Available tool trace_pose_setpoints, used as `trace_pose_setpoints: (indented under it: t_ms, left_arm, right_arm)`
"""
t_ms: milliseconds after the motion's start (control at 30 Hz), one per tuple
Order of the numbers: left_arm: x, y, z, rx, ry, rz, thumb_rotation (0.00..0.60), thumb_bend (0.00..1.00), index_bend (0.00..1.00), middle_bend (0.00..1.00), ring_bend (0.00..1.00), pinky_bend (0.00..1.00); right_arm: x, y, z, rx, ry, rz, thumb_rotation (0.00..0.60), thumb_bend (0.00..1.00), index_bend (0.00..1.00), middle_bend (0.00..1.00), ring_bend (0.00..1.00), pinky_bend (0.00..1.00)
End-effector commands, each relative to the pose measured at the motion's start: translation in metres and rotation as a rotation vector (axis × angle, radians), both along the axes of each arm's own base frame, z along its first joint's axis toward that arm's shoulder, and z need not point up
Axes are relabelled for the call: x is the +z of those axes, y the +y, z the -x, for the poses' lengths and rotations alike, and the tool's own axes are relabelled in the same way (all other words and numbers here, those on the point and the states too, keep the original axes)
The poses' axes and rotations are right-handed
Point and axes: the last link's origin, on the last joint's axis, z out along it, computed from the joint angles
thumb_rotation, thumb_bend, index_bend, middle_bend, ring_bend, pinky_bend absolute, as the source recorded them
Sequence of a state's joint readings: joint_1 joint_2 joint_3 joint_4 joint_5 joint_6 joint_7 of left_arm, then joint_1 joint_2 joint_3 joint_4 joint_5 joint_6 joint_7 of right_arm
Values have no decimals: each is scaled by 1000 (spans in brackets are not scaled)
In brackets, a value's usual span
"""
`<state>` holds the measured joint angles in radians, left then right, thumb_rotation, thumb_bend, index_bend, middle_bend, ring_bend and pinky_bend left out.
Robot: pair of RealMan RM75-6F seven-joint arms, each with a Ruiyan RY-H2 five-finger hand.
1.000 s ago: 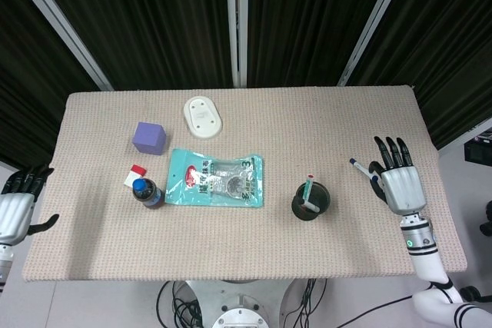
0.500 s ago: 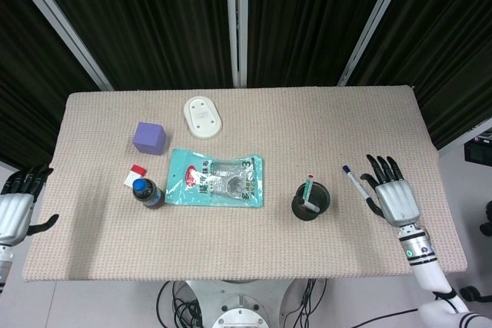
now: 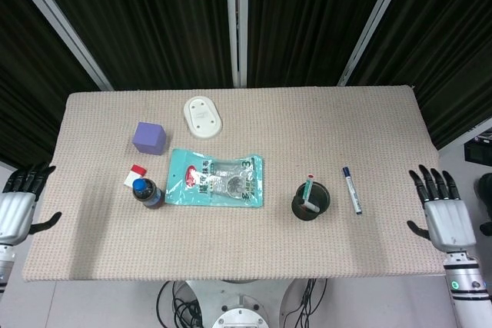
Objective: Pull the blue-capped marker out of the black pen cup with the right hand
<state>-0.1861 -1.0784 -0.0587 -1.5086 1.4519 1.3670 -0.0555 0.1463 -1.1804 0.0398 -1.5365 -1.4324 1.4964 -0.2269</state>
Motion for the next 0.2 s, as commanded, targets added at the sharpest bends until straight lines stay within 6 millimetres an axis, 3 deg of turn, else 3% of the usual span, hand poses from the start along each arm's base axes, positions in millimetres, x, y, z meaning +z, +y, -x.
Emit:
trace_pose_setpoints:
  t_ms: [33,200]
  left_arm:
    - [1,1,0,-4,3,-11,600,209,91,26,0,82]
    - [-1,0,3,-7,1,-16,600,209,91,26,0,82]
  right_arm:
    - [12,5,5,-76,32,63,600,27,0,0,0,0]
    - [9,1,3,-67,66,104,600,30,0,0,0,0]
